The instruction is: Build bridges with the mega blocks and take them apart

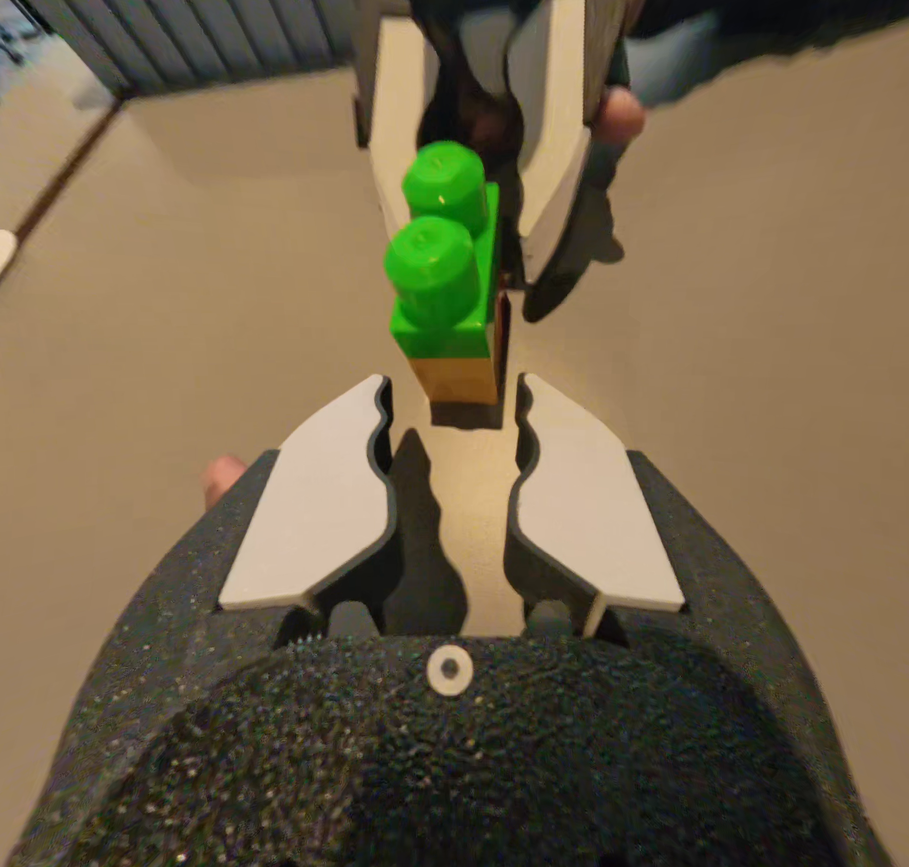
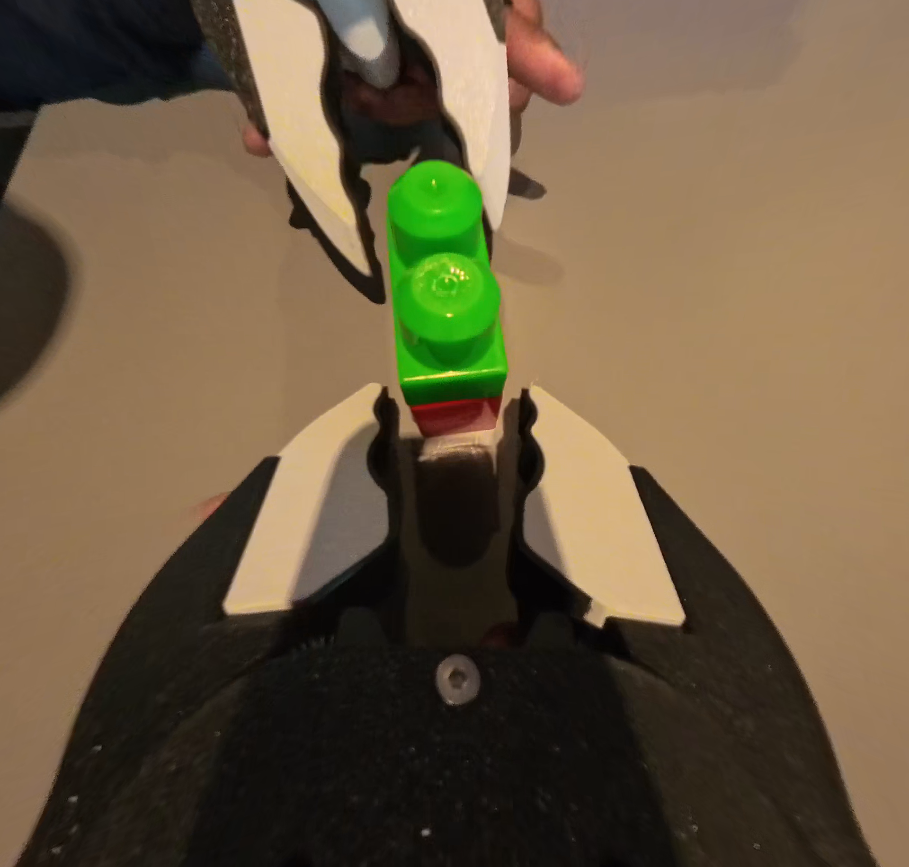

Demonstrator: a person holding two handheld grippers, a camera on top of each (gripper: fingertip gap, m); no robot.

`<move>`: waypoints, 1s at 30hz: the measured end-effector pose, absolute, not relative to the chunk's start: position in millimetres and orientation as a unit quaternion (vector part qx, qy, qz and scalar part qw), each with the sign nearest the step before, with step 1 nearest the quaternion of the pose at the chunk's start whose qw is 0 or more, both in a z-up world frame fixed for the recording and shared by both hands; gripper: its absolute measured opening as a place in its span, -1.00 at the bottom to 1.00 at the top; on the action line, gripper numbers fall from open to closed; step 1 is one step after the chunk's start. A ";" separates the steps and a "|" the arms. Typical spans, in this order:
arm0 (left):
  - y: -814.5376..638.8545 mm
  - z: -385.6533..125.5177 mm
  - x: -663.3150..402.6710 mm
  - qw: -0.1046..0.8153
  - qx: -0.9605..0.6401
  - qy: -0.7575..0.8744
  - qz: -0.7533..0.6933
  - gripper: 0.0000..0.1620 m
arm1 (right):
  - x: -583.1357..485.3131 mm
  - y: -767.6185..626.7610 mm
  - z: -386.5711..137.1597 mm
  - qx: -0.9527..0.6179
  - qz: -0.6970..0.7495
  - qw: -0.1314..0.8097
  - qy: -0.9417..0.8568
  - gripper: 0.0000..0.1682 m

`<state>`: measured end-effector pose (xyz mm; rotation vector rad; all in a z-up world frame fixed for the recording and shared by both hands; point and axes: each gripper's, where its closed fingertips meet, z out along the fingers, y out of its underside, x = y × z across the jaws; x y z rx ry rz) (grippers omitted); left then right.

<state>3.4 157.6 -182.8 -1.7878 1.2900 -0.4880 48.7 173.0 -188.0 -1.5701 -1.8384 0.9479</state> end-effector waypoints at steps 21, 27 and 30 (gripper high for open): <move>153.7 -176.9 -4.5 0.434 -0.726 0.487 -0.217 -0.41 | 57.8 168.0 -195.4 -0.568 0.310 0.282 -0.708 -0.17; 160.2 -140.7 3.4 0.505 -0.673 0.465 -0.274 -0.58 | 47.5 168.5 -158.0 -0.547 0.381 0.352 -0.657 -0.21; 164.5 -144.3 10.2 0.499 -0.665 0.484 -0.272 -0.66 | 41.7 171.0 -148.3 -0.542 0.391 0.368 -0.646 -0.29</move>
